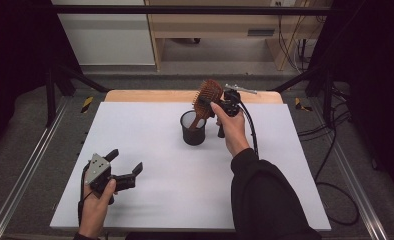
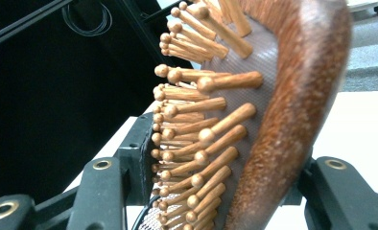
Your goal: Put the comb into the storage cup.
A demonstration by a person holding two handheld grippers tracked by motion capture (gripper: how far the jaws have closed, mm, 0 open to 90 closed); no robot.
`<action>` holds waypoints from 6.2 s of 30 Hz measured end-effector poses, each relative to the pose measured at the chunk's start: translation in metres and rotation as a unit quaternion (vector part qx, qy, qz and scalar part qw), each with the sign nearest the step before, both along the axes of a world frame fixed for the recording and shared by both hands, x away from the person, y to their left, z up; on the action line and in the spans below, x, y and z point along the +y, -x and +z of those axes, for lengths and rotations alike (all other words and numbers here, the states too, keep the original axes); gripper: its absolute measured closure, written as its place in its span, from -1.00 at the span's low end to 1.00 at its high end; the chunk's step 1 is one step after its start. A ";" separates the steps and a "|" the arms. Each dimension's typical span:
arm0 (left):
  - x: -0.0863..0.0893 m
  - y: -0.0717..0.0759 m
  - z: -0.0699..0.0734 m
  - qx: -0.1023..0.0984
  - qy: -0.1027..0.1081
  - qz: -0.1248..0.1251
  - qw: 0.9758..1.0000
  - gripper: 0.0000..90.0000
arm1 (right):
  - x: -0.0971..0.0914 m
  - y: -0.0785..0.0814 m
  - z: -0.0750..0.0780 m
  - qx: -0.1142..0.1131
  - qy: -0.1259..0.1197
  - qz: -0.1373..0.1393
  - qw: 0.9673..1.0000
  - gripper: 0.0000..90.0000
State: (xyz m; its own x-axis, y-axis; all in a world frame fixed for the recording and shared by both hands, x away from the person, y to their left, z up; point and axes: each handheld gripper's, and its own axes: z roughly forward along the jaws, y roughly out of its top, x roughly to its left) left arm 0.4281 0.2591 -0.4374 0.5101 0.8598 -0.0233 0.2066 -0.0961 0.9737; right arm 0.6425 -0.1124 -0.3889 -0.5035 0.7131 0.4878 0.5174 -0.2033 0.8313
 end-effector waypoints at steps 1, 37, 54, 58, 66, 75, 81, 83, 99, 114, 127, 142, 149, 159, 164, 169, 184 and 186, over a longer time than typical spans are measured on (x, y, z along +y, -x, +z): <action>0.000 0.000 0.000 0.000 0.000 0.000 1.000 -0.96 | 0.000 0.000 0.000 0.000 0.000 0.000 1.000 0.00; 0.000 0.000 0.000 0.001 0.000 -0.002 1.000 -0.96 | -0.002 0.000 -0.001 0.006 0.019 -0.002 1.000 -0.35; 0.000 0.000 0.000 0.001 0.000 -0.002 1.000 -0.96 | -0.001 0.001 0.001 0.005 0.028 -0.005 1.000 -0.63; 0.000 0.000 0.000 0.002 -0.001 -0.002 1.000 -0.96 | 0.000 0.002 0.001 0.005 0.030 -0.007 1.000 -0.67; 0.000 0.000 0.000 0.001 0.000 -0.001 1.000 -0.96 | 0.000 0.002 0.001 0.007 0.030 -0.007 1.000 -0.71; 0.000 0.000 0.000 0.001 0.000 -0.001 1.000 -0.96 | -0.001 0.002 0.002 0.007 0.032 -0.005 0.999 -0.71; 0.000 0.000 0.000 0.001 0.000 -0.001 1.000 -0.96 | -0.001 0.003 0.003 0.006 0.035 -0.007 0.999 -0.74; 0.000 0.000 0.000 0.001 -0.001 -0.002 1.000 -0.96 | -0.001 0.003 0.003 0.006 0.036 -0.008 0.999 -0.75; 0.001 0.000 0.000 0.002 0.000 -0.001 1.000 -0.96 | 0.000 0.008 0.007 -0.012 0.065 -0.002 0.998 -0.80; 0.001 0.001 0.000 0.001 -0.001 0.000 1.000 -0.96 | -0.006 0.016 0.020 -0.031 0.057 -0.006 0.998 -0.89; 0.000 0.001 0.000 0.002 0.000 0.000 1.000 -0.96 | -0.015 0.025 0.032 -0.049 0.057 -0.023 0.997 -0.89; 0.001 0.001 0.000 0.001 -0.001 0.001 1.000 -0.96 | -0.017 0.027 0.034 -0.055 0.063 -0.029 0.996 -0.89; 0.001 0.001 0.000 0.001 -0.001 0.001 1.000 -0.96 | -0.019 0.030 0.037 -0.070 0.084 -0.032 0.994 -0.89; 0.003 0.001 0.000 0.001 0.002 0.004 1.000 -0.96 | -0.024 0.036 0.043 -0.089 0.097 -0.043 0.990 -0.92; 0.003 0.001 0.001 -0.002 0.002 0.007 1.000 -0.96 | -0.028 0.039 0.046 -0.101 0.098 -0.047 0.989 -0.89; 0.003 0.001 0.001 -0.002 0.003 0.007 1.000 -0.96 | -0.031 0.042 0.050 -0.111 0.096 -0.051 0.988 -0.87; 0.003 0.001 0.000 -0.002 0.002 0.005 1.000 -0.96 | -0.038 0.048 0.056 -0.142 0.096 -0.048 0.984 -0.85; 0.003 0.001 0.000 -0.002 0.003 0.006 1.000 -0.96 | -0.038 0.049 0.057 -0.144 0.099 -0.050 0.983 -0.85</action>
State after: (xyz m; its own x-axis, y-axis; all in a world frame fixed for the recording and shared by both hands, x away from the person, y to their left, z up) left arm 0.4270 0.2618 -0.4371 0.5007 0.8652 -0.0260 0.2039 -0.0888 0.9749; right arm 0.5940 -0.1508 -0.3323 -0.5226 0.8332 0.1808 0.2396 -0.0600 0.9690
